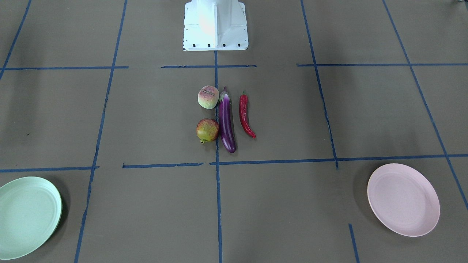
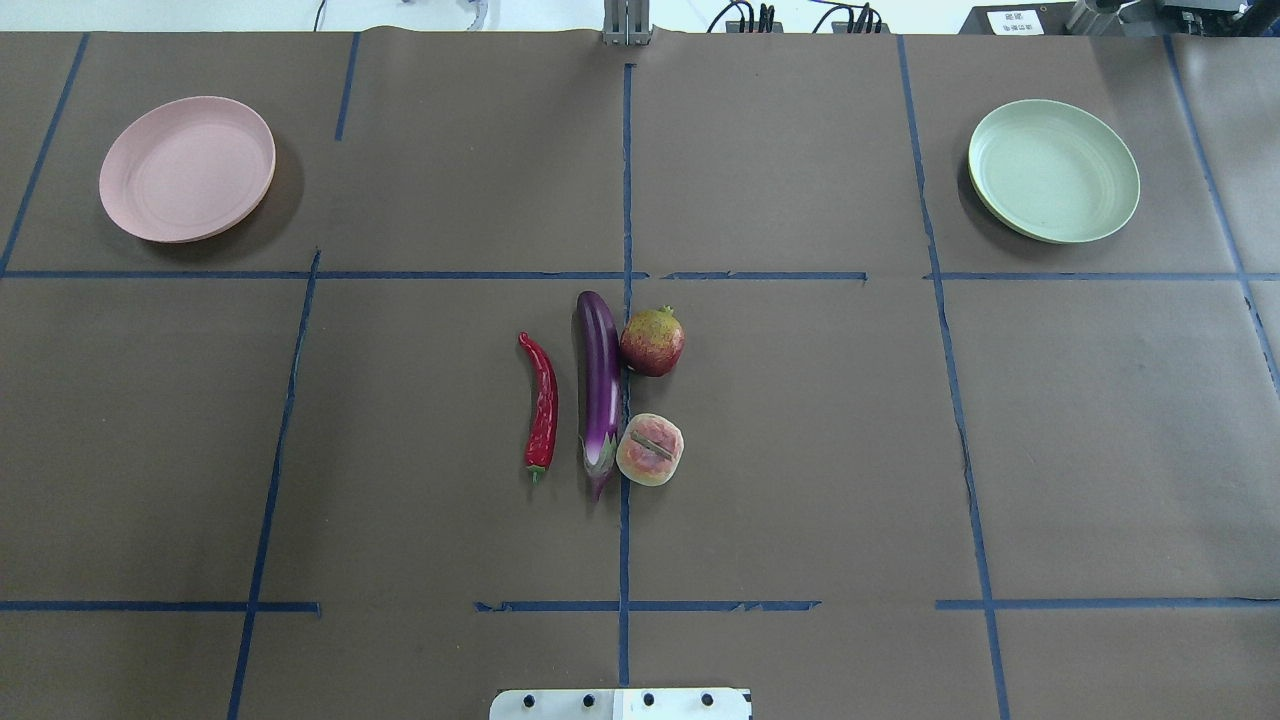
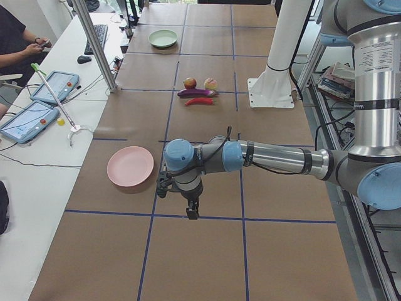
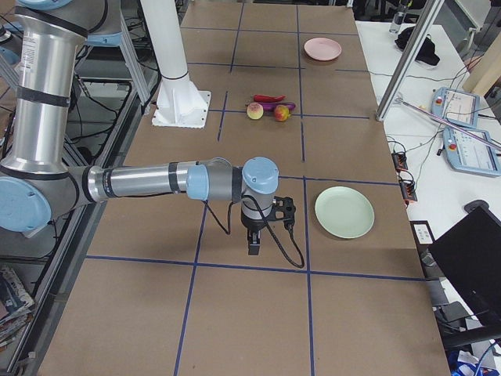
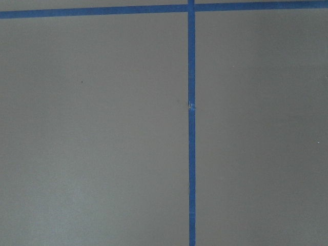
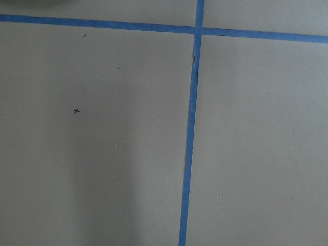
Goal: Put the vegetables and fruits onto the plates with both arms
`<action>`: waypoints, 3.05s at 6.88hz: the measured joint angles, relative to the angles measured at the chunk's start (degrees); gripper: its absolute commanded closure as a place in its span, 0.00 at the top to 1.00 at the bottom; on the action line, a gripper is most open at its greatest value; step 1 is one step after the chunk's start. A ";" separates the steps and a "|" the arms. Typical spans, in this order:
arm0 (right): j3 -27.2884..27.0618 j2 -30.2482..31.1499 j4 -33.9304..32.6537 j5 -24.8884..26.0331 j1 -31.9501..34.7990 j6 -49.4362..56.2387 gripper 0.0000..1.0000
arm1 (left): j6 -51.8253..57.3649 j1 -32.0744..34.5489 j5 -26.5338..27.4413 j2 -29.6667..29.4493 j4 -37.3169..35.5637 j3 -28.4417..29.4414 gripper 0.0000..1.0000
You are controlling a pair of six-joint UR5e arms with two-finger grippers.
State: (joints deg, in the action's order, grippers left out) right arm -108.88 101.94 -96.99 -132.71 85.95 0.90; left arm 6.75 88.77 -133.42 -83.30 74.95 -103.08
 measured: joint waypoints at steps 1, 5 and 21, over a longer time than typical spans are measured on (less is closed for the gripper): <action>-0.02 0.00 -0.03 0.08 0.00 0.18 1.00 | 0.31 0.01 0.05 -0.11 0.49 0.17 1.00; -0.22 0.01 -0.07 -0.27 -0.07 0.02 1.00 | 1.14 0.09 0.40 0.10 2.18 0.22 1.00; -3.63 -5.36 10.00 -4.05 -12.29 -13.70 1.00 | 1.54 -0.05 -0.28 -0.70 3.07 -0.44 1.00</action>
State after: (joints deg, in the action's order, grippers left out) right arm -112.51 96.59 -86.99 -136.76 73.66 -12.80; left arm 8.29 88.72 -133.70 -84.01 78.03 -103.52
